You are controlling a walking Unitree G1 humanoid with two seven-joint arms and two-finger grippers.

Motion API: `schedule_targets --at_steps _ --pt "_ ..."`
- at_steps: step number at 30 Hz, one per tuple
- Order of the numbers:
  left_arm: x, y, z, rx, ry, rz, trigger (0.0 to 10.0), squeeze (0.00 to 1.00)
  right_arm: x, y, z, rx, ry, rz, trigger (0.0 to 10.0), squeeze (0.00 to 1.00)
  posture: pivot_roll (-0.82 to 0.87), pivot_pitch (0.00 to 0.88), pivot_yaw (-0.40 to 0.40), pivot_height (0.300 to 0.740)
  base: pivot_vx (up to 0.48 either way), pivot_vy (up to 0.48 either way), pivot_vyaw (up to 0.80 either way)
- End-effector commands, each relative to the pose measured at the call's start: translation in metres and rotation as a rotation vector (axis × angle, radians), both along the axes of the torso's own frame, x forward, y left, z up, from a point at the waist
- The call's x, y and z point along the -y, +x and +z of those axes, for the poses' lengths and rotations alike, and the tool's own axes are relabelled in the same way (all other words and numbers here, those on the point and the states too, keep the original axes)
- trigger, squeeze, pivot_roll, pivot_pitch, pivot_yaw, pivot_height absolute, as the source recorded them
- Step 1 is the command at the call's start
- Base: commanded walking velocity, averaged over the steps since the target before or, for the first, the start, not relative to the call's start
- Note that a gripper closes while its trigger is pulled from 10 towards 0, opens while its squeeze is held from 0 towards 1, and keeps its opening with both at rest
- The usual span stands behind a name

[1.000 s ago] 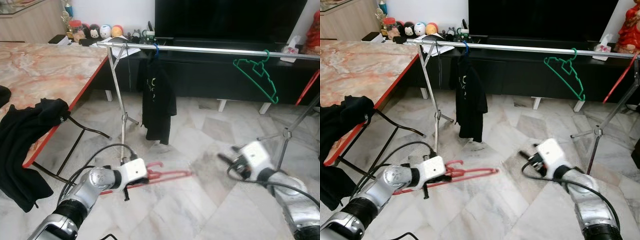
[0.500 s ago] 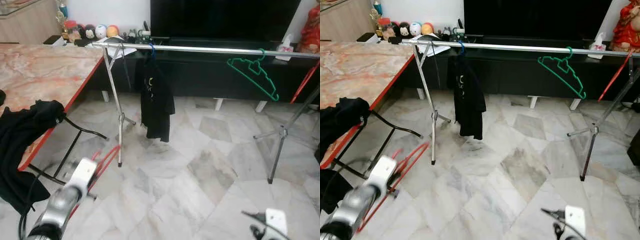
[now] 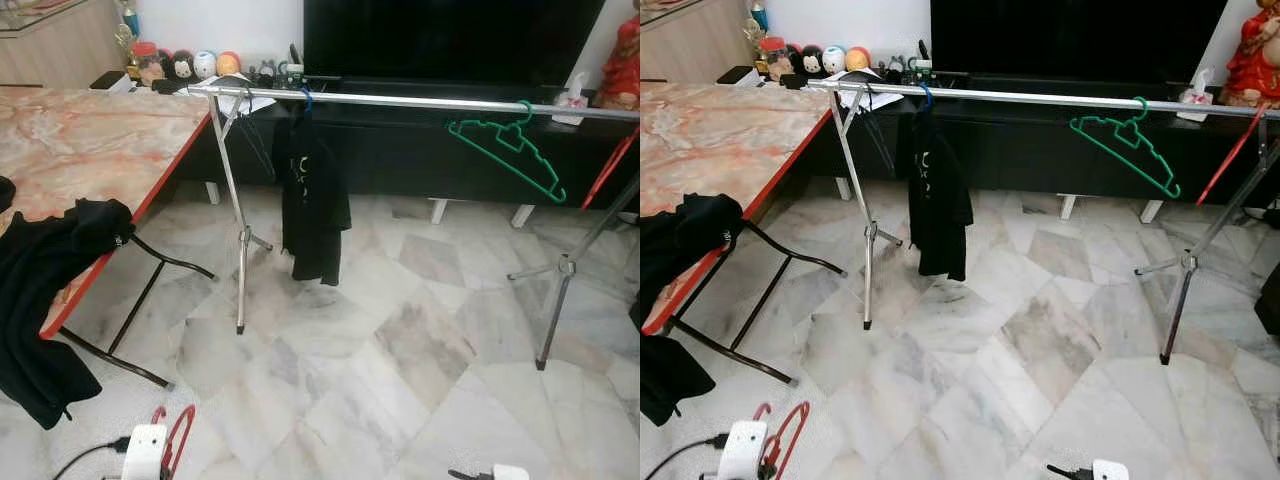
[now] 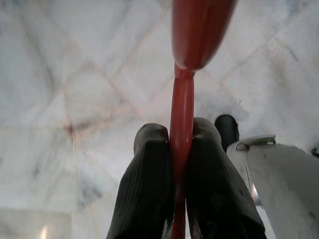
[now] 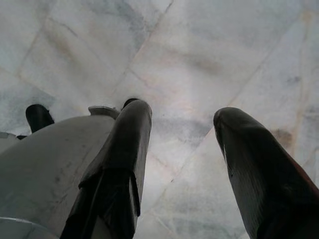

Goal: Hang hanger

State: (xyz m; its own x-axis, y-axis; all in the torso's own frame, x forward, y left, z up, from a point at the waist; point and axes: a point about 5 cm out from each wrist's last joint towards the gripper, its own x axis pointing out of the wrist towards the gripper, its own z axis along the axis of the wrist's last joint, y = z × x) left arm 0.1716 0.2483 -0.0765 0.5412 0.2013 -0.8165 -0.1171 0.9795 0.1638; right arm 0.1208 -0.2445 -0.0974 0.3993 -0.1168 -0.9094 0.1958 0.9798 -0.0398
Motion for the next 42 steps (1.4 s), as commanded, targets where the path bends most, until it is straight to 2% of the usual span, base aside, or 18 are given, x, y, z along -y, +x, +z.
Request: schedule_targets --at_steps 1,7,9,11,14,17,22,28,33,34,35,37,42 --pt "0.002 -0.009 -0.005 -0.037 -0.02 0.025 10.0 0.0 0.012 -0.01 0.0 -0.03 -0.025 -0.011 10.0 0.0 -0.07 0.0 -0.018 0.74 0.0 0.0 0.0" --pt "0.005 -0.012 -0.007 -0.059 -0.011 0.01 10.0 0.0 0.021 -0.012 0.002 -0.039 -0.054 -0.032 10.0 0.0 -0.07 0.0 -0.013 0.74 0.0 -0.104 0.0" --pt "0.005 -0.011 -0.007 -0.06 0.001 0.0 10.0 0.0 0.014 -0.015 -0.001 -0.07 -0.065 0.069 10.0 0.0 -0.07 0.0 -0.011 0.74 0.0 -0.319 0.0" --pt "0.005 -0.011 -0.007 -0.061 0.002 0.001 10.0 0.0 0.013 -0.016 -0.001 -0.079 -0.067 0.085 10.0 0.0 -0.07 0.0 -0.011 0.74 0.0 -0.319 0.0" --pt "0.005 -0.011 -0.007 -0.06 -0.002 0.003 10.0 0.0 0.017 -0.021 -0.002 -0.095 -0.085 0.038 10.0 0.0 -0.06 0.0 -0.01 0.74 0.0 -0.319 0.0" --pt "0.006 -0.013 -0.008 -0.078 0.016 -0.047 10.0 0.0 0.025 -0.026 -0.001 -0.104 -0.114 -0.003 10.0 0.0 -0.06 0.0 -0.011 0.74 0.0 -0.316 0.0" --pt "0.008 -0.019 -0.011 -0.089 0.001 -0.03 10.0 0.0 0.032 -0.022 0.003 -0.07 -0.125 -0.094 10.0 0.0 -0.07 0.0 -0.012 0.74 0.0 -0.317 0.0" --pt "0.01 -0.025 -0.014 -0.101 -0.005 -0.026 10.0 0.0 0.034 -0.018 0.004 -0.071 -0.145 -0.083 10.0 0.0 -0.07 0.0 -0.014 0.74 0.0 -0.317 0.0" --pt "0.014 -0.033 -0.018 -0.121 -0.016 -0.029 10.0 0.0 0.044 -0.022 0.007 -0.1 -0.179 -0.091 10.0 0.0 -0.06 0.0 -0.023 0.74 0.0 -0.315 0.0" --pt "0.014 -0.033 -0.018 -0.121 -0.016 -0.029 10.0 0.0 0.044 -0.022 0.007 -0.1 -0.179 -0.091 10.0 0.0 -0.06 0.0 -0.023 0.74 0.0 -0.315 0.0" --pt "0.013 -0.034 -0.018 -0.124 -0.014 -0.028 10.0 0.0 0.032 -0.018 0.003 -0.087 -0.164 -0.102 10.0 0.0 -0.07 0.0 -0.022 0.74 0.0 -0.315 0.0" --pt "0.013 -0.035 -0.018 -0.13 -0.012 -0.032 10.0 0.0 0.026 -0.016 0.002 -0.074 -0.152 -0.11 10.0 0.0 -0.07 0.0 -0.022 0.74 0.0 -0.317 0.0" --pt "0.013 -0.039 -0.02 -0.141 -0.014 -0.036 10.0 0.0 0.025 -0.014 0.002 -0.069 -0.156 -0.114 10.0 0.0 -0.07 0.0 -0.018 0.74 0.0 -0.316 0.0"
